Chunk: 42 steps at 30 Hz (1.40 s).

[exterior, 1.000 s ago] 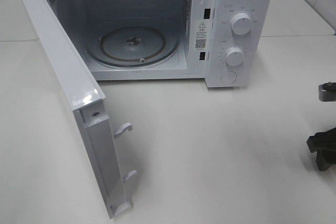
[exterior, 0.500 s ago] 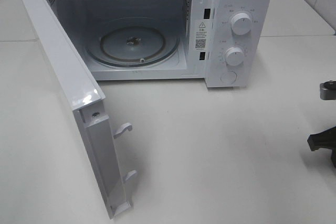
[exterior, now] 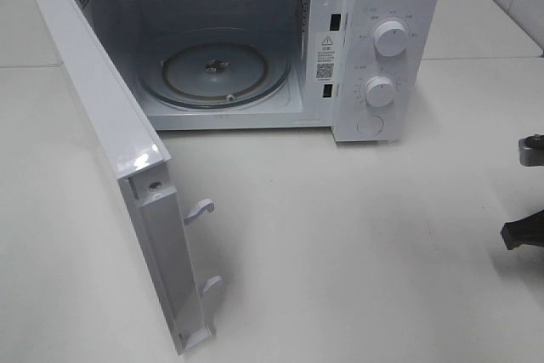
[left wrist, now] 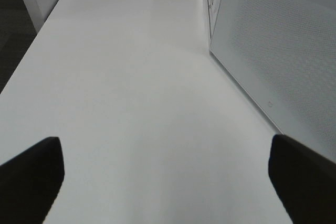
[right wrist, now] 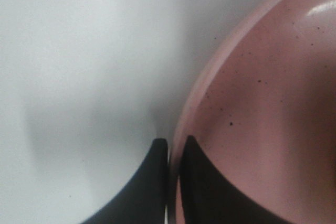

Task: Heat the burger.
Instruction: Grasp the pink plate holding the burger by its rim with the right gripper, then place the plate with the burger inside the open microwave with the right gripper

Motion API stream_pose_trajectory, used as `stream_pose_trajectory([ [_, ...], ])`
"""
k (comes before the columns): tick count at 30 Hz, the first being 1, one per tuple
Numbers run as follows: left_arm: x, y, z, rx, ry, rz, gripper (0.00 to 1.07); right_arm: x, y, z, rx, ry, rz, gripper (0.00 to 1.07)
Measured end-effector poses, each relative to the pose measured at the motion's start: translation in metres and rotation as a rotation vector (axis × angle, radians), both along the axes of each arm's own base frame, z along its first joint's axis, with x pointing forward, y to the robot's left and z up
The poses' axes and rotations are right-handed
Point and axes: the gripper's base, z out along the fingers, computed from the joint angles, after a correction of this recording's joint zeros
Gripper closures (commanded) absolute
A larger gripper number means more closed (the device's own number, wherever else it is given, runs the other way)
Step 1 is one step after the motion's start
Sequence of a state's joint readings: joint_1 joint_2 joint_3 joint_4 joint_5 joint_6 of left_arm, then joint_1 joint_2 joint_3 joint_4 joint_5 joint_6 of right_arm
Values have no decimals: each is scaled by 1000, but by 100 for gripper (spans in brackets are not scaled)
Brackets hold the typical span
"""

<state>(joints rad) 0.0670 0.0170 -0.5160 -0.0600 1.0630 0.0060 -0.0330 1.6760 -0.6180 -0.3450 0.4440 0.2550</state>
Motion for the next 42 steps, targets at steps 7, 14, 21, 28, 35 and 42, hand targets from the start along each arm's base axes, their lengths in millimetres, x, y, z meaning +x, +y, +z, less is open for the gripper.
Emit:
stream_pose_trajectory([
  [7,0,0,0,0,0,0,9,-1,3,1,-20,28,24,107],
  [14,0,0,0,0,0,0,9,-1,22,2,-66,42,97,107],
  [21,0,0,0,0,0,0,9,-4,39,8,-126,51,201,107],
  [28,0,0,0,0,0,0,9,-7,51,21,-164,7,247,107],
  [35,0,0,0,0,0,0,9,-10,53,31,-197,-15,257,107],
  [42,0,0,0,0,0,0,9,-13,50,41,-216,-41,233,107],
])
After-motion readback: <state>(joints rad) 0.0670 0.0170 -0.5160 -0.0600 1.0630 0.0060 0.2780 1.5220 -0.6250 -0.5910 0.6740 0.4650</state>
